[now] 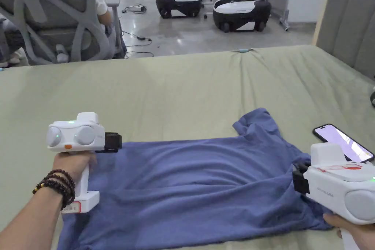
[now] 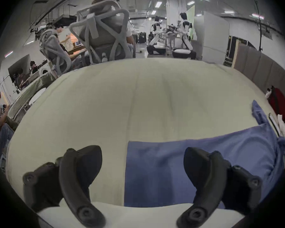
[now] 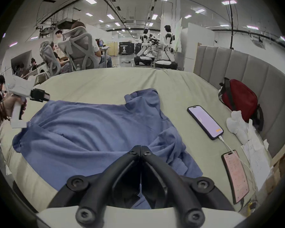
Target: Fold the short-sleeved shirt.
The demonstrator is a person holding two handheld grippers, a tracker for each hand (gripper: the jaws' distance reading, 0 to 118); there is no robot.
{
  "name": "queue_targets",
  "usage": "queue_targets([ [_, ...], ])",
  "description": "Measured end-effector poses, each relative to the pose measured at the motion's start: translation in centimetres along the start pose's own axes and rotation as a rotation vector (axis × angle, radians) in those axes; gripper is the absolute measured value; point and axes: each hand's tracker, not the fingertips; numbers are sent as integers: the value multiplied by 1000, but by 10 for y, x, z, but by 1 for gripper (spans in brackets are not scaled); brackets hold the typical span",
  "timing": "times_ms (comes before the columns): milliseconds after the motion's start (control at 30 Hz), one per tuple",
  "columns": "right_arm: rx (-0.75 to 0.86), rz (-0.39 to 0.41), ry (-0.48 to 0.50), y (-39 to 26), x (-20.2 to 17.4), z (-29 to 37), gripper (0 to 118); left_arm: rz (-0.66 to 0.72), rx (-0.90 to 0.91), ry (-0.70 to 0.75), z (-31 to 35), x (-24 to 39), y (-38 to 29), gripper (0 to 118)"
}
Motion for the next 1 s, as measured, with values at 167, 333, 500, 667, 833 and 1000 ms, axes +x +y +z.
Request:
queue_targets([
  [167, -4, 25, -7, 11, -4, -8, 1, 18, -85, -7, -27, -3, -11, 87],
  [333, 7, 57, -13, 44, -4, -30, 1, 12, -29, -91, -4, 4, -9, 1],
  [500, -30, 54, -12, 94, 3, -94, 3, 24, -26, -76, 7, 3, -2, 1],
  [667, -206, -63, -12, 120, 25, -166, 97, 41, -12, -88, 16, -2, -7, 1],
  [833, -316, -19, -109, 116, 41, -199, 90, 45, -14, -93, 19, -8, -13, 1],
  [1000, -345, -28, -92, 94, 41, -195, 66, 26, -13, -88, 21, -4, -16, 1],
])
